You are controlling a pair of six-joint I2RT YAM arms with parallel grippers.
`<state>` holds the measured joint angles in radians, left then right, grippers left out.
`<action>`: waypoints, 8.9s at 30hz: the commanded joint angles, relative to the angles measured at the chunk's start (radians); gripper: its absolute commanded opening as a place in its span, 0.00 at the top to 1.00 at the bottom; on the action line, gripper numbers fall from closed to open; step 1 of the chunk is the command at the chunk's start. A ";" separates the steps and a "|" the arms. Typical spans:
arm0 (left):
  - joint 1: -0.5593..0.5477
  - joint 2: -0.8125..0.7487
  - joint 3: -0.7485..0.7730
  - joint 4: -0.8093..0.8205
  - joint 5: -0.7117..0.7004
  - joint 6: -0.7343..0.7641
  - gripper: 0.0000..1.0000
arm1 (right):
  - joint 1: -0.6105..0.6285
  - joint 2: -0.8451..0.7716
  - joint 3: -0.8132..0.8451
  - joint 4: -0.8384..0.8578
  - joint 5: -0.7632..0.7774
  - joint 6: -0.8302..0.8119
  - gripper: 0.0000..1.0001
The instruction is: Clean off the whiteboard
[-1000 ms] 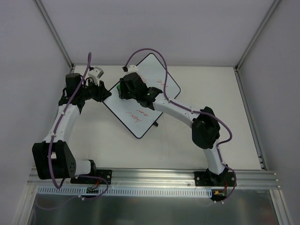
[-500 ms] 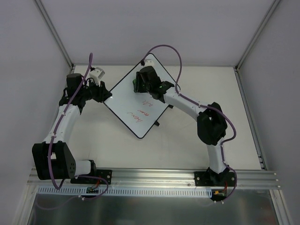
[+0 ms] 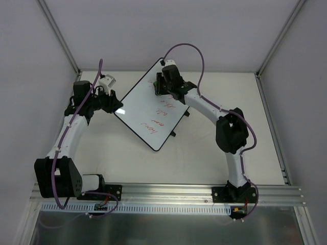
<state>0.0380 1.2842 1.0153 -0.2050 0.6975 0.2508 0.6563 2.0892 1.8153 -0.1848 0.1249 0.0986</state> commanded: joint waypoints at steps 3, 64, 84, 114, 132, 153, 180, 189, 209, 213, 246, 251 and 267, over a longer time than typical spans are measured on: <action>-0.064 -0.014 -0.001 -0.020 0.082 0.048 1.00 | 0.123 0.057 0.114 -0.008 -0.177 -0.062 1.00; -0.081 -0.045 0.012 -0.070 0.025 0.122 1.00 | -0.150 0.071 0.006 -0.230 -0.057 0.041 1.00; -0.082 -0.011 0.043 -0.082 0.039 0.125 1.00 | -0.018 -0.063 -0.155 0.033 -0.223 0.190 1.00; -0.082 -0.029 0.039 -0.106 0.037 0.153 1.00 | -0.247 -0.029 -0.255 0.048 -0.103 0.294 1.00; -0.082 -0.028 0.045 -0.131 0.042 0.177 1.00 | -0.156 0.161 0.203 -0.033 -0.252 0.337 1.00; -0.082 -0.034 0.048 -0.142 0.005 0.189 1.00 | -0.333 0.071 -0.109 -0.147 -0.171 0.319 1.00; -0.082 -0.054 0.042 -0.149 -0.006 0.193 1.00 | -0.208 0.223 0.313 -0.285 -0.235 0.254 1.00; -0.082 -0.042 0.054 -0.148 -0.012 0.183 1.00 | -0.236 0.108 0.034 -0.237 -0.258 0.158 1.00; -0.082 -0.014 0.091 -0.157 -0.003 0.159 1.00 | 0.074 -0.066 -0.135 0.018 -0.150 0.276 1.00; -0.082 -0.020 0.089 -0.162 -0.018 0.160 1.00 | 0.023 -0.098 -0.264 0.021 -0.131 0.297 1.00; -0.113 -0.016 0.137 -0.208 -0.113 0.125 1.00 | 0.158 -0.228 -0.450 0.200 -0.159 0.343 1.00; -0.116 -0.023 0.137 -0.211 -0.136 0.117 1.00 | 0.114 -0.253 -0.528 0.215 -0.084 0.368 1.00; -0.139 -0.020 0.167 -0.211 -0.182 0.025 1.00 | 0.051 -0.356 -0.771 0.231 -0.068 0.438 1.00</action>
<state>-0.0772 1.2716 1.1366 -0.4358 0.5095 0.2939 0.6617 1.7355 1.0374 0.0944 0.0727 0.5240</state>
